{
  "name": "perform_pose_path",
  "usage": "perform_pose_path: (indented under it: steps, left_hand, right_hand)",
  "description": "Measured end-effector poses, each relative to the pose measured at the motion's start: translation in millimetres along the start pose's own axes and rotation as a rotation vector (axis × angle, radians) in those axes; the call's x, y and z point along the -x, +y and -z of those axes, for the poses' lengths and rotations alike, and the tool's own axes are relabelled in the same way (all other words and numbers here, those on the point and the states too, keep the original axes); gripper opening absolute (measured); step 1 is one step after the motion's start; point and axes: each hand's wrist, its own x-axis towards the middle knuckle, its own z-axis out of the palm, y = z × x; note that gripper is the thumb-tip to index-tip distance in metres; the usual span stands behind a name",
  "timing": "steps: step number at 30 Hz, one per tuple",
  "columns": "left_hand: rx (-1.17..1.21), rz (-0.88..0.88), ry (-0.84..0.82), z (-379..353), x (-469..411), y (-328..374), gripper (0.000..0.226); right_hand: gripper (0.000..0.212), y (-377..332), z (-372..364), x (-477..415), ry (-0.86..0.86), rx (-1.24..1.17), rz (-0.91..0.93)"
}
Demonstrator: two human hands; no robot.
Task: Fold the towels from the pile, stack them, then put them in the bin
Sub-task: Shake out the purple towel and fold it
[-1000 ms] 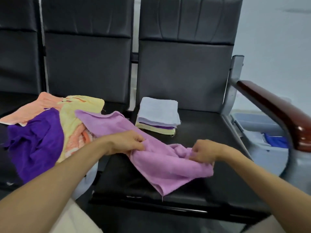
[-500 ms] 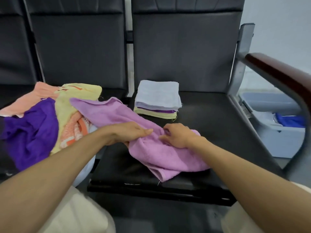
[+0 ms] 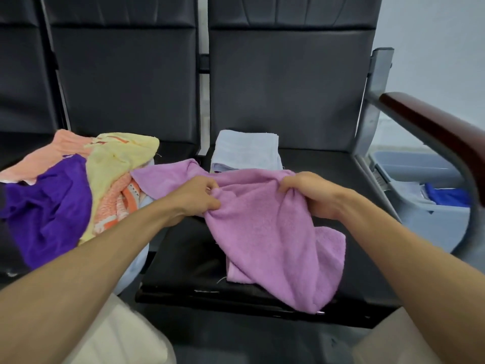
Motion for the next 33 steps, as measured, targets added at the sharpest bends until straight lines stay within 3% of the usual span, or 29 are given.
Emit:
perform_pose_path:
  steps: [2,8,13,15,19,22,28,33]
  left_hand:
    - [0.152,-0.003,0.068,3,-2,3,0.029]
    - [0.541,0.007,0.219,16,-4,8,0.067]
    - [0.664,0.140,0.181,19,-5,3,0.064]
    - [0.749,0.177,0.191,22,-8,0,0.057]
    - [0.859,0.130,0.279,28,-4,5,0.034]
    - [0.858,0.053,0.329,29,2,11,0.028]
    - [0.724,-0.092,0.342,55,15,51,0.031]
    - [0.507,-0.192,0.531,101,37,104,0.033]
  right_hand:
    - [0.022,-2,8,2,0.031,-0.160,0.023]
    - [0.021,3,38,-2,0.351,-0.368,0.076]
    - [0.024,14,33,2,0.845,0.101,0.350]
    - [0.020,15,32,5,0.807,0.074,0.366]
    - [0.016,13,29,22,0.506,-0.331,0.270]
    - [0.017,13,31,32,0.402,-0.304,0.303]
    - [0.051,-29,42,65,0.494,-0.212,0.409]
    - [0.048,-80,56,105,0.629,-0.082,0.547]
